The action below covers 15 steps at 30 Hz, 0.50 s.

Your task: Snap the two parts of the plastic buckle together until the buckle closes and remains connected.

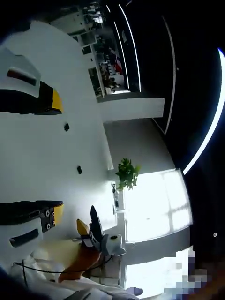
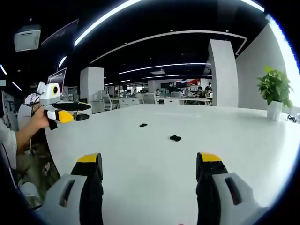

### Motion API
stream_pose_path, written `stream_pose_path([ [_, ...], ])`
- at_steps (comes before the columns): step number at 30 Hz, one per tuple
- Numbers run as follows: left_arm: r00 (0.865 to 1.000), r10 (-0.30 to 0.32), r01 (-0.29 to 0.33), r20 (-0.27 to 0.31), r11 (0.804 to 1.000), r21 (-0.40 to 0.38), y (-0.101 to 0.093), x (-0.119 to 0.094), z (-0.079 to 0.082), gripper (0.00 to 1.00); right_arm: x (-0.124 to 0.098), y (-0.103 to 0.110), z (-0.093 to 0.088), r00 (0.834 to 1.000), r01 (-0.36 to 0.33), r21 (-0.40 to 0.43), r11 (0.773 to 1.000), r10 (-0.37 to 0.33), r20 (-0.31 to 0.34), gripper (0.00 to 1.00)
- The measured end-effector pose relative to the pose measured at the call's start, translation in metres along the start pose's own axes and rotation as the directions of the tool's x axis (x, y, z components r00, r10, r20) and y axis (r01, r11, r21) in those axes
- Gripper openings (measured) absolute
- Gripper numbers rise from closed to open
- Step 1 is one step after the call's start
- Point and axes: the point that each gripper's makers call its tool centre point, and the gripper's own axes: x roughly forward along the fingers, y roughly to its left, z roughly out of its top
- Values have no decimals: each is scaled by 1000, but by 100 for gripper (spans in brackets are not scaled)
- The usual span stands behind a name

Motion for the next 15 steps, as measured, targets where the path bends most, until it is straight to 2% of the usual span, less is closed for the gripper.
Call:
stream_pose_path([
  [4, 1000, -17, 17, 10, 1000, 26, 5, 6, 1, 76, -1, 1, -1, 1000, -7, -3, 1000, 7, -6, 81],
  [15, 998, -63, 63, 19, 998, 0, 11, 15, 0, 76, -4, 2, 0, 1000, -7, 8, 1000, 7, 2, 81],
])
